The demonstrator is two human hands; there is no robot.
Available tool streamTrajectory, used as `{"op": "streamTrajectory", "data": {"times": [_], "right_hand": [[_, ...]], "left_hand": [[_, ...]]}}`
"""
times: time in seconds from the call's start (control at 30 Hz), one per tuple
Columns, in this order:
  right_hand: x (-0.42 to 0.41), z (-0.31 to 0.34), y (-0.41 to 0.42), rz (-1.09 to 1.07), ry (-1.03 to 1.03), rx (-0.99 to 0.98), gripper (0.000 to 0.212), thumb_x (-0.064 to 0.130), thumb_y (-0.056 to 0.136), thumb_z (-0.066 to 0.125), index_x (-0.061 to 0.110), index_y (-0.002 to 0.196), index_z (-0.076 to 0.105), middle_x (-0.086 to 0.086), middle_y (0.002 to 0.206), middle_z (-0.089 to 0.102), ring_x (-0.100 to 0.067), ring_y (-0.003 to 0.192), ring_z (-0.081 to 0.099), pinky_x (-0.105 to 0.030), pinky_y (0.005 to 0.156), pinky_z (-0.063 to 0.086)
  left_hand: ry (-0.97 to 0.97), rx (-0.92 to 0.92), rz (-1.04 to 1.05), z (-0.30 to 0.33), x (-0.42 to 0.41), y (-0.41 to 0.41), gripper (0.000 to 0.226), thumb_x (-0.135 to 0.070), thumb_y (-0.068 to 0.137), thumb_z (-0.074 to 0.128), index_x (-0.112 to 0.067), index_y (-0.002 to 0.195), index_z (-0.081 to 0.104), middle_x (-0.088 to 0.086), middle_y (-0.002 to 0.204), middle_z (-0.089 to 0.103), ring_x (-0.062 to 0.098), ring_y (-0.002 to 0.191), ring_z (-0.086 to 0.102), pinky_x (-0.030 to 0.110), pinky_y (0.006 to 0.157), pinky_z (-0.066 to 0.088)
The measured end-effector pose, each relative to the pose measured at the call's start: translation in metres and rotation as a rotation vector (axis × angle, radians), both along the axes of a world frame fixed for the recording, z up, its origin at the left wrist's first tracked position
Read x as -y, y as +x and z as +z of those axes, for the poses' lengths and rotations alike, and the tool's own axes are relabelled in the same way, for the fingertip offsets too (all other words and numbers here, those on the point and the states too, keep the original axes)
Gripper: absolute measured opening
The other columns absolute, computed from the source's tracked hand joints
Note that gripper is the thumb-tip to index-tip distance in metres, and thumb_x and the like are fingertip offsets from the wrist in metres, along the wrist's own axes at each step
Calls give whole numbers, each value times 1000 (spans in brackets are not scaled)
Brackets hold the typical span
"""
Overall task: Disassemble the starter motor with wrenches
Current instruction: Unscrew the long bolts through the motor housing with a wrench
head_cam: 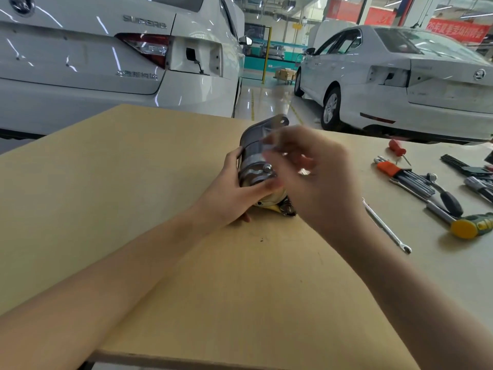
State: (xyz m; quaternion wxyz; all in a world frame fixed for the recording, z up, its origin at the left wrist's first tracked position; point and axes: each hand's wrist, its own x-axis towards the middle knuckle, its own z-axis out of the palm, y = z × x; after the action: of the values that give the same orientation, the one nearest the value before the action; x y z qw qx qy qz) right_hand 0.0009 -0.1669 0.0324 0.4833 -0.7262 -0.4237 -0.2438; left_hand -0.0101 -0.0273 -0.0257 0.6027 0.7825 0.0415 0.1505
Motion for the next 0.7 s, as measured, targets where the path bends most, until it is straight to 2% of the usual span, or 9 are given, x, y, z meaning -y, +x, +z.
{"op": "streamTrajectory", "data": {"times": [0.03, 0.1, 0.17, 0.23, 0.27, 0.33, 0.4, 0.5, 0.7], "right_hand": [[-5, 2, 0, -28, -219, 166, 13, 1, 84, 64, 7, 95, 70, -6, 84, 68, -14, 75, 59, -30, 71, 48], [-9, -1, 0, -82, -615, 475, 22, 3, 87, 59, 10, 103, 71, -3, 89, 65, -18, 88, 56, -29, 78, 42], [-6, -3, 0, -23, -624, 602, 22, 2, 88, 60, 9, 106, 71, -3, 88, 64, -20, 90, 55, -26, 78, 42], [1, -8, -5, 95, -320, 439, 19, 2, 89, 62, 4, 107, 70, -3, 86, 65, -14, 83, 57, -23, 75, 45], [4, -11, -7, 124, -118, 286, 18, 3, 89, 62, 5, 106, 69, 0, 86, 65, -9, 81, 58, -21, 74, 46], [8, -19, -9, 169, 242, -118, 12, 2, 91, 58, 10, 98, 63, 0, 81, 65, -5, 72, 59, -20, 67, 48], [12, -24, -8, 225, 514, -554, 11, -1, 92, 55, 9, 88, 54, -10, 72, 64, -11, 58, 56, -21, 55, 45], [19, -28, 0, 293, 694, -929, 14, -2, 92, 54, 8, 83, 49, -11, 67, 65, -14, 52, 53, -22, 52, 44], [16, -29, 6, 382, 839, -1139, 13, 0, 90, 57, 8, 82, 51, -4, 58, 61, -11, 48, 60, -19, 49, 50]], "left_hand": [[47, 4, -7, -4, -4, -2, 66, -32, 84, 73, -12, 134, 36, -9, 86, 59, -2, 57, 60, 15, 46, 46], [-18, -76, -35, -7, -14, -12, 2, -14, 98, 50, -12, 100, 49, -15, 78, 49, -6, 57, 51, 6, 54, 44], [48, -131, -15, -11, -14, -12, 28, -11, 102, 43, -16, 75, 43, -16, 76, 44, -11, 55, 47, 1, 58, 42], [103, -106, 2, -7, -8, -10, 19, -14, 97, 53, -13, 80, 47, -6, 74, 50, -11, 50, 52, 7, 47, 41], [126, -61, -12, -2, -5, -9, 21, -21, 91, 65, -11, 100, 49, -2, 80, 55, -8, 53, 57, 10, 44, 41], [0, -26, -49, -1, 0, -4, 95, -44, 67, 86, -24, 140, 29, -3, 101, 62, -1, 64, 65, 20, 44, 47], [0, -19, -47, 1, 1, -4, 127, -50, 46, 88, -33, 149, 16, -6, 112, 61, 1, 68, 67, 23, 44, 49], [1, -3, -57, 5, 2, -6, 133, -42, 42, 86, -28, 152, 13, -11, 114, 60, -3, 74, 68, 23, 43, 49], [-26, -1, -44, 11, 7, -10, 134, -52, 38, 79, -26, 152, 13, -12, 115, 59, -5, 79, 66, 24, 44, 49]]}}
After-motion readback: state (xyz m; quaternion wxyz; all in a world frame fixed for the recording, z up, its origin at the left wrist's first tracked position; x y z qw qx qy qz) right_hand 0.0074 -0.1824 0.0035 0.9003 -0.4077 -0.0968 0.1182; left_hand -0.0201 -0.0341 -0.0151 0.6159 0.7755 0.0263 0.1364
